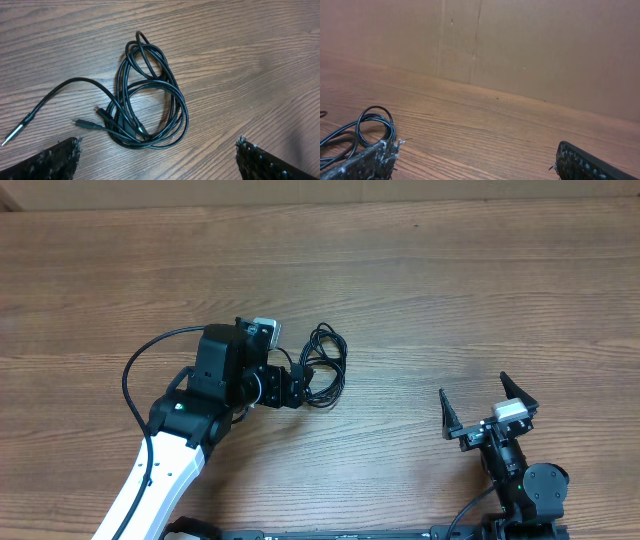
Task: Untangle cables
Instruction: 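Lower the left gripper onto the cable coil and close on it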
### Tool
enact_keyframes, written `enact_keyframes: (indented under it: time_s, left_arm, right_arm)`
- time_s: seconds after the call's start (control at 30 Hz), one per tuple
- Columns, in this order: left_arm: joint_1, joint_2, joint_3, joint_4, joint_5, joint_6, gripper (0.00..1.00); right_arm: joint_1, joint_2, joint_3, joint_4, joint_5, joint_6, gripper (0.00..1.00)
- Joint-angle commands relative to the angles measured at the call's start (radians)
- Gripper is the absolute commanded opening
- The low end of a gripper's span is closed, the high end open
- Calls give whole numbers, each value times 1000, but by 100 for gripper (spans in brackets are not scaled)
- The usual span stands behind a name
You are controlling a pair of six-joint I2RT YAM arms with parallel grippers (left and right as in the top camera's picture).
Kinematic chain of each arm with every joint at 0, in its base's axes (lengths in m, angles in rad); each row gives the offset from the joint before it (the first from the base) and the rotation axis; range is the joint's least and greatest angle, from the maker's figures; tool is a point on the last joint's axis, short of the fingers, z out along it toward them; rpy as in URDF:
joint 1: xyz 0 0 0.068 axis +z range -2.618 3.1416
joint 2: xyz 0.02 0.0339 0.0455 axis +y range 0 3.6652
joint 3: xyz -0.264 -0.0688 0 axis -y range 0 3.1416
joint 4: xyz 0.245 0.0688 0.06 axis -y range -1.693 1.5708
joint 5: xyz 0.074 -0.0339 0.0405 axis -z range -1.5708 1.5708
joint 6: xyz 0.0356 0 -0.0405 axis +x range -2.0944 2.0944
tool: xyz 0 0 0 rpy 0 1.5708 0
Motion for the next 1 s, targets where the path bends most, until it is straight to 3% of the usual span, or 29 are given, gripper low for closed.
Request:
enact_keyframes:
  time_s: [0.0,0.67,0.97]
  left_arm:
    - [0,2,20,6,-9,24,100]
    - [0,14,29,26,-54,118,100]
    - [0,159,197,-113,-54,187,100]
  right_arm:
    - [-1,-10,-10,2,3,0,100]
    - [-1,-10,-10,2,3,0,100]
    - [-1,-10,-10,2,3,0,100]
